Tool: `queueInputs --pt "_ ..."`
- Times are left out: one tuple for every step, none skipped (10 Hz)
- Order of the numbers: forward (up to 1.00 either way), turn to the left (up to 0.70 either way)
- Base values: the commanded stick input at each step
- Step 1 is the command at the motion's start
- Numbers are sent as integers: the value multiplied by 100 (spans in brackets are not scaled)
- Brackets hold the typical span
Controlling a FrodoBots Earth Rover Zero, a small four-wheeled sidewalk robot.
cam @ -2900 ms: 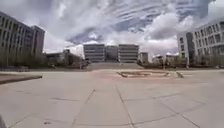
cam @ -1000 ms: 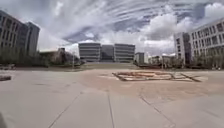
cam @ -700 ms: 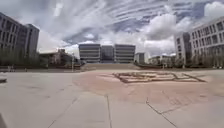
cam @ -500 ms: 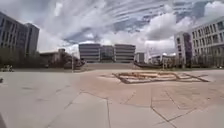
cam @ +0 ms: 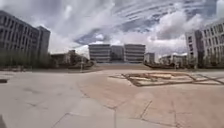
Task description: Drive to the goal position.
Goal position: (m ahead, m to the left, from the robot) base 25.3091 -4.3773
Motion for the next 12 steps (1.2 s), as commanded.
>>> queueInputs --pt "100 15" --pt "100 9" --pt "100 7" --pt "100 39" --pt "100 23" --pt "100 3" --pt "100 0" --pt "100 0" --pt "100 2" --pt "100 6" --pt "100 -7" --pt "100 -35"
